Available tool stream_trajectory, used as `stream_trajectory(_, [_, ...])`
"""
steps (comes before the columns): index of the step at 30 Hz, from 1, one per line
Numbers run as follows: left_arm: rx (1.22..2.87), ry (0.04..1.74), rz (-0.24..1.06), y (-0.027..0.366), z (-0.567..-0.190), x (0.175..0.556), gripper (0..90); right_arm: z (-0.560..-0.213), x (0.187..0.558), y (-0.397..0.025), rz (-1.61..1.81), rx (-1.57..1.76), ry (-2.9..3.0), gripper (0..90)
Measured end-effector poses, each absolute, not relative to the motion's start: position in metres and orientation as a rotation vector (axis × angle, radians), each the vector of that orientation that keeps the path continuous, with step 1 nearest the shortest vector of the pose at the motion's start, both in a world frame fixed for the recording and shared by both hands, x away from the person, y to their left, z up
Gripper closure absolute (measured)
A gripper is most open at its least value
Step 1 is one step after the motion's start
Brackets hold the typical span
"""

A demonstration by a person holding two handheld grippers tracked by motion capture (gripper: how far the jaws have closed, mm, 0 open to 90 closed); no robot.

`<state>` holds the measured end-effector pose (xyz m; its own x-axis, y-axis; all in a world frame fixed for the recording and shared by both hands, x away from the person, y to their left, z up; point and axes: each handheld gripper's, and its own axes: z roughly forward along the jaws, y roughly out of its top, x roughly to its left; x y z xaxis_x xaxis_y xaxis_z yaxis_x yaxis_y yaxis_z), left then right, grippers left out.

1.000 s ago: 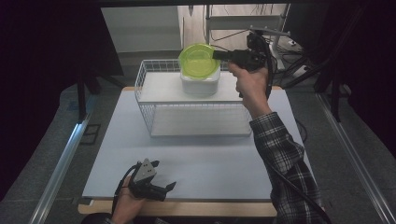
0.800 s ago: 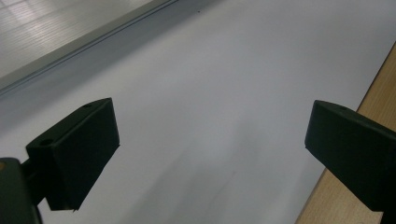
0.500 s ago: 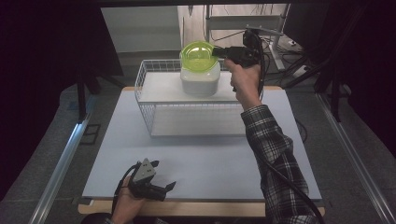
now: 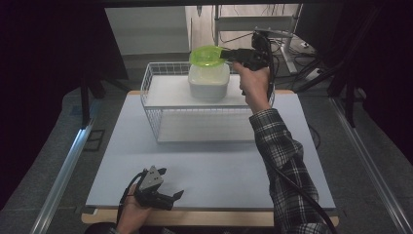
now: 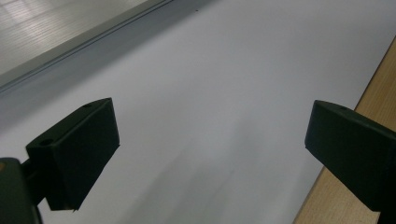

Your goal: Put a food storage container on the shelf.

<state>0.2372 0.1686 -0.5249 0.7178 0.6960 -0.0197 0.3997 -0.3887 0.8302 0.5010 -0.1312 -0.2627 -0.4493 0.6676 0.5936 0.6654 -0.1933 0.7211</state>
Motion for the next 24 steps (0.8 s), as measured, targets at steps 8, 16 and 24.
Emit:
stream_trajectory(8, [2.029,0.834,0.419,0.168,-0.525,0.237,2.6,-0.265,0.504,-0.132,1.801,1.595,2.044,44.2])
stream_trajectory(16, [2.031,0.834,0.419,0.168,-0.525,0.237,2.6,-0.267,0.498,-0.139,1.789,1.490,2.090,23.6])
stream_trajectory(24, [2.002,0.833,0.397,0.170,-0.525,0.238,2.7,-0.275,0.479,-0.154,1.784,1.353,2.117,16.1])
